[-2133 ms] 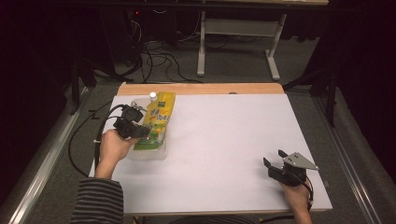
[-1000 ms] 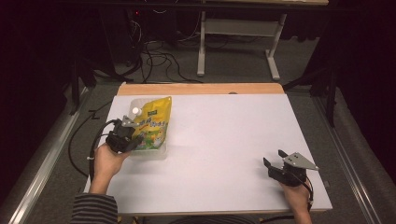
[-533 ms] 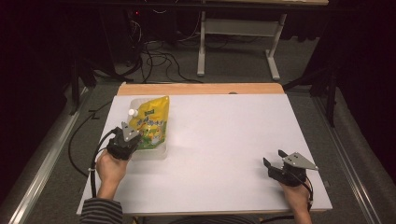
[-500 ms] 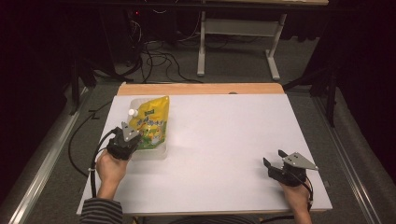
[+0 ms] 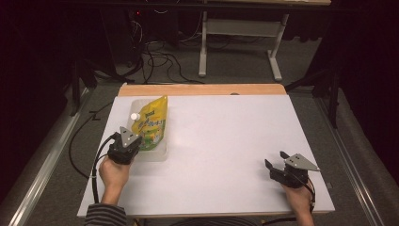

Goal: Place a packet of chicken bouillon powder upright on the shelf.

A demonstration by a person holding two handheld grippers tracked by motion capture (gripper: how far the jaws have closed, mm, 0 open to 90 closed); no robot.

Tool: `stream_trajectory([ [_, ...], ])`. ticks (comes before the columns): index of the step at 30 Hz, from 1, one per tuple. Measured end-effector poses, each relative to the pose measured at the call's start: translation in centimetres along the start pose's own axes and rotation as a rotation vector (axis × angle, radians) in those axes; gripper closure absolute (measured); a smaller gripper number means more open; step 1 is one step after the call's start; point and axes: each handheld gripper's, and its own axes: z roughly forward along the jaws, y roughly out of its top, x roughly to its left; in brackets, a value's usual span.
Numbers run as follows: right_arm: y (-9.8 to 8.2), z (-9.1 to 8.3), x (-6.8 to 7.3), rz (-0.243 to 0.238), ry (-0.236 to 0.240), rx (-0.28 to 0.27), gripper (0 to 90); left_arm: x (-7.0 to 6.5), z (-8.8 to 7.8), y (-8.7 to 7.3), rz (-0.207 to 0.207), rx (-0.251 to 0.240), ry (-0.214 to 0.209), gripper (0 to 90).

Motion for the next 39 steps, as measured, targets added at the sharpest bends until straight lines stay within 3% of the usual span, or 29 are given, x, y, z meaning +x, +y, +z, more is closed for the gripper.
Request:
stream_trajectory([
  [3, 0.0, 0.0, 0.0, 0.003, 0.001, 0.002, 32.5, 0.3, 0.1, -0.2, -0.006, 0.041, -0.019, 85.2],
  [5, 0.0, 0.0, 0.0, 0.0, 0.0, 0.0, 32.5, 0.9, -0.3, -0.5, -0.054, 0.008, -0.047, 81.8],
  [8, 0.0, 0.0, 0.0, 0.0, -0.001, 0.001, 32.4, 1.1, -0.8, -0.3, -0.067, -0.027, -0.049, 79.2],
  [14, 0.0, 0.0, 0.0, -0.001, -0.001, 0.0, 32.5, 1.2, -1.3, -0.3, -0.08, -0.049, -0.063, 78.4],
  [16, 0.0, 0.0, 0.0, -0.001, -0.001, 0.002, 32.5, 1.4, -1.5, -0.3, -0.113, -0.061, -0.078, 74.6],
  [20, 0.0, 0.0, 0.0, 0.002, -0.001, 0.001, 32.3, 1.2, -2.1, -0.5, -0.11, -0.06, -0.107, 75.1],
  [23, 0.0, 0.0, 0.0, 0.002, 0.0, 0.001, 32.3, 1.0, -2.4, -0.5, -0.091, -0.053, -0.117, 84.3],
  [27, 0.0, 0.0, 0.0, 0.001, 0.0, 0.001, 32.3, 0.9, -2.5, -0.5, -0.093, -0.043, -0.124, 83.9],
  [33, 0.0, 0.0, 0.0, 0.0, 0.001, 0.001, 32.2, 1.1, -2.5, -0.6, -0.118, -0.048, -0.132, 75.2],
  [39, 0.0, 0.1, 0.0, 0.001, 0.002, 0.006, 32.2, 1.4, -2.7, -1.0, -0.154, -0.053, -0.114, 62.7],
])
